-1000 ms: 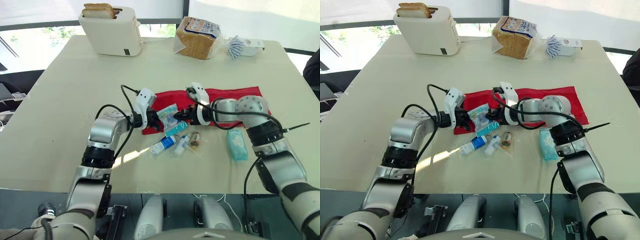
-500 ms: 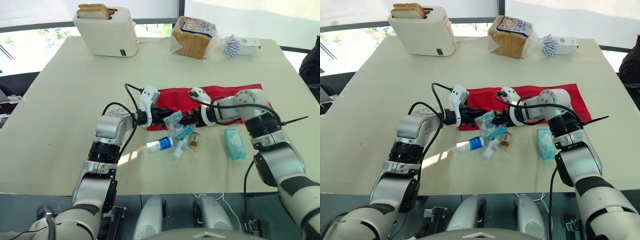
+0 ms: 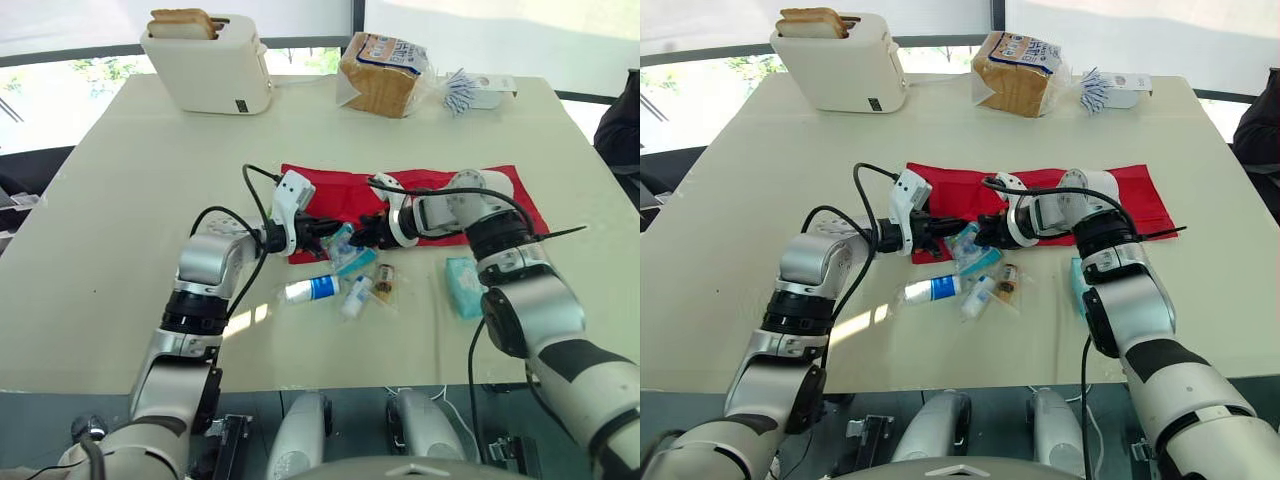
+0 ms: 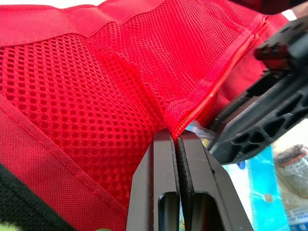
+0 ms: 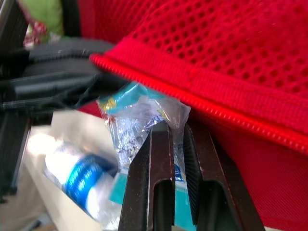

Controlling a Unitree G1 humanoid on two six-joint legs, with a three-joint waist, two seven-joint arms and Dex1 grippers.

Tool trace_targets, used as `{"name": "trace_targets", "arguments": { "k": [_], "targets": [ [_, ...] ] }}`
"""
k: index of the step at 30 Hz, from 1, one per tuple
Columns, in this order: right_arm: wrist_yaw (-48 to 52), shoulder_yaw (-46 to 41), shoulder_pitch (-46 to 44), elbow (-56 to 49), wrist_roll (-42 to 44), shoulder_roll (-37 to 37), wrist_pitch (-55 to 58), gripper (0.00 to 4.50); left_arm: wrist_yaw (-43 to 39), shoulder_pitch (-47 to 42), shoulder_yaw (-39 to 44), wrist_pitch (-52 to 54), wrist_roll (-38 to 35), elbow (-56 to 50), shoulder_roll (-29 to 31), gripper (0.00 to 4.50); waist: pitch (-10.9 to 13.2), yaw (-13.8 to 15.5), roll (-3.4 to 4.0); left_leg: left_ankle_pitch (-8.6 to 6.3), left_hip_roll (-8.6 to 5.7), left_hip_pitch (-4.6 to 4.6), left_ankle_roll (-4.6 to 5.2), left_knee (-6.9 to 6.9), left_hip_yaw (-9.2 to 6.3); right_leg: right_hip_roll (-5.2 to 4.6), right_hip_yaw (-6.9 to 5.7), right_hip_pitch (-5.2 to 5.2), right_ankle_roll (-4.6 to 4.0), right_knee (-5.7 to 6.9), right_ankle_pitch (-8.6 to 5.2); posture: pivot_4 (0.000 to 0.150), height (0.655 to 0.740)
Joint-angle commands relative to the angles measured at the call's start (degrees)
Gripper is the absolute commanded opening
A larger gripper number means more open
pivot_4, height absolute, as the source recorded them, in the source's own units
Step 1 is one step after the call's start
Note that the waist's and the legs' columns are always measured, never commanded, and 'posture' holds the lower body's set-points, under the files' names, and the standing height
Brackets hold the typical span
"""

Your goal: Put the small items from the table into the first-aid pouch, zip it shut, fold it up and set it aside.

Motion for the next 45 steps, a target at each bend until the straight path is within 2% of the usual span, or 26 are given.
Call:
{"name": "trace_targets", "arguments": {
  "k": [1, 16, 24, 27, 29, 31, 32, 33, 36, 37, 41, 45],
  "targets": [
    [-4.16, -6.95, -2.35, 0.14, -0.6, 1.19, -1.85, 0.0, -1.84, 0.97, -0.84, 1.48, -1.6, -2.4, 1.19, 0.06, 0.0, -0.01, 0.0, 0.0, 0.0, 0.0, 0.0, 0.0, 0.0, 0.0, 0.0, 0.0, 0.0, 0.0, 0.0, 0.15, 0.74],
    [-12.93, -17.34, -2.52, -1.14, -1.83, 5.09, -4.01, 0.0, -5.65, -0.8, -1.84, 4.14, -2.54, -1.85, 7.13, 0.06, 0.01, -0.24, 0.02, 0.0, 0.0, 0.01, 0.0, -0.04, 0.03, 0.01, 0.03, -0.02, 0.0, 0.01, 0.0, 0.15, 0.74],
    [-18.86, -22.98, -0.6, -3.38, -0.37, 10.3, -6.22, 0.0, -5.73, -1.55, -3.59, 3.42, -1.75, -1.26, 7.34, 0.06, 0.02, -0.1, 0.03, 0.01, 0.0, 0.02, -0.01, -0.07, 0.04, 0.01, 0.04, -0.03, 0.0, 0.0, 0.0, 0.15, 0.74],
    [-19.87, -23.68, 1.19, -6.06, -0.33, 11.43, -6.2, 0.0, -5.47, -1.5, -5.15, 1.46, 0.05, -0.05, 7.61, 0.06, 0.02, -0.07, 0.03, 0.01, 0.0, 0.02, -0.01, -0.07, 0.04, 0.01, 0.04, -0.03, 0.0, 0.0, 0.0, 0.15, 0.74],
    [-16.36, -20.14, 3.82, -10.72, -0.22, 11.19, -4.56, 0.0, -5.82, -1.64, -5.47, 0.21, 0.44, 0.96, 7.33, 0.06, 0.02, -0.06, 0.03, 0.01, -0.01, 0.01, -0.01, -0.07, 0.04, 0.0, 0.04, -0.03, 0.0, 0.0, 0.0, 0.15, 0.74],
    [-12.56, -14.91, 7.09, -16.14, -0.99, 9.8, -3.73, 0.84, -6.54, -1.96, -5.83, -1.42, 0.87, 2.29, 7.28, 0.0, 0.02, 0.08, 0.04, 0.01, -0.01, 0.01, -0.01, -0.08, 0.03, 0.01, 0.04, -0.03, 0.0, -0.01, 0.0, 0.15, 0.74],
    [-11.22, -13.13, 8.39, -18.09, -1.26, 9.06, -3.62, 1.07, -6.89, -2.12, -6.04, -2.09, 1.03, 2.84, 7.36, 0.0, 0.02, 0.07, 0.05, 0.01, -0.03, 0.01, -0.01, -0.07, 0.03, 0.0, 0.04, -0.03, 0.0, -0.01, 0.0, 0.15, 0.74],
    [-8.27, -8.98, 10.28, -21.72, -1.69, 7.01, -3.6, 1.55, -7.21, -2.5, -6.14, -2.7, 1.16, 3.81, 7.36, 0.0, 0.02, 0.05, 0.04, 0.0, -0.04, 0.01, -0.01, -0.07, 0.04, 0.0, 0.05, -0.03, 0.0, -0.01, 0.0, 0.15, 0.74],
    [-3.94, -6.85, 13.77, -30.57, 1.08, 4.81, -2.12, 2.84, -8.24, -3.34, -6.41, -4.34, 1.66, 6.23, 7.5, 0.0, 0.02, 0.08, 0.04, 0.0, -0.06, 0.01, 0.0, -0.06, 0.02, -0.01, 0.03, -0.02, 0.01, -0.02, 0.0, 0.15, 0.74],
    [-2.32, -4.75, 14.91, -34.02, 1.27, 3.2, -1.89, 3.06, -8.56, -3.57, -6.38, -4.63, 1.78, 6.77, 7.56, 0.0, 0.02, 0.09, 0.05, 0.0, -0.06, 0.0, 0.0, -0.06, 0.02, -0.01, 0.03, -0.02, 0.01, -0.01, 0.0, 0.15, 0.74],
    [2.52, 1.88, 19.32, -45.46, 1.91, -1.15, -2.5, 3.06, -9.72, -4.17, -6.18, -6.23, 2.05, 8.24, 7.67, 0.0, 0.02, -0.08, 0.05, 0.0, -0.05, 0.0, 0.0, -0.06, 0.0, 0.0, 0.02, -0.02, 0.01, -0.02, -0.01, 0.15, 0.74],
    [3.56, 7.35, 21.51, -49.42, -1.39, -2.92, -6.47, 3.06, -11.47, -4.38, -4.99, -8.59, 1.31, 8.87, 7.34, 0.0, 0.02, -0.21, 0.05, 0.0, 0.03, 0.04, 0.0, -0.07, 0.0, 0.08, 0.03, -0.03, 0.01, 0.0, -0.01, 0.15, 0.74]
  ]
}}
